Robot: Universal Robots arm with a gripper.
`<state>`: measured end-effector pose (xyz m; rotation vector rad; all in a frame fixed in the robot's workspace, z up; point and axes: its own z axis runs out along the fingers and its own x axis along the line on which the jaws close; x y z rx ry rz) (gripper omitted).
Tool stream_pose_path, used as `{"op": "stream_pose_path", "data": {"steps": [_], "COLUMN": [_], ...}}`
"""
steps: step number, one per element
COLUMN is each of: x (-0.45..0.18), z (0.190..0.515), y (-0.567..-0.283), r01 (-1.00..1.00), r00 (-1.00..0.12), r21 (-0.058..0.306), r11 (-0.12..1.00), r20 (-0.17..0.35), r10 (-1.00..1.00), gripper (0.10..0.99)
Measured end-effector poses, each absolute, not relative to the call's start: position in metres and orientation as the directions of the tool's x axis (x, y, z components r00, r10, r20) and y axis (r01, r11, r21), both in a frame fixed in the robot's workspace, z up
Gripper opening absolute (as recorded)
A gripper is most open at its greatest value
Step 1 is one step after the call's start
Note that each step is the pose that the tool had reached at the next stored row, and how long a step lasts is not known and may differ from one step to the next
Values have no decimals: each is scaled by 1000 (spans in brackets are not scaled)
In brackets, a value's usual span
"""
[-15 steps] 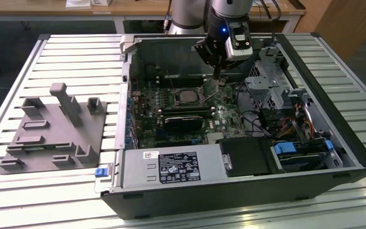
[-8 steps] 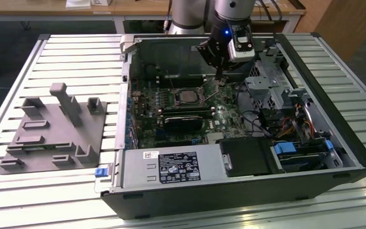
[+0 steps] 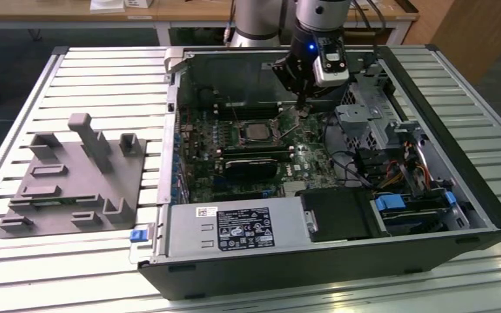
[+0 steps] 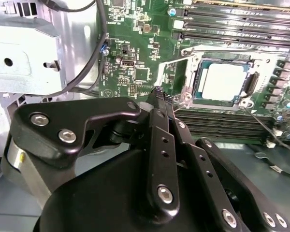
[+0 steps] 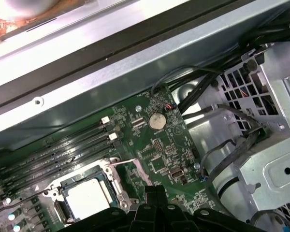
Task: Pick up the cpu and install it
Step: 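Close the cpu cover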
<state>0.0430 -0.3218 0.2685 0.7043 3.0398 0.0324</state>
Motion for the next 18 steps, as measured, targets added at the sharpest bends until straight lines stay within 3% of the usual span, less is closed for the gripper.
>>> {"op": "stream_pose_path", "data": {"steps": [18], "x": [61], "z": [247], "y": [-316], "r01": [440], "r00": [-898], "r21": [24], "r11": [898], "r20": [-16], "r10": [441], "gripper": [106]}}
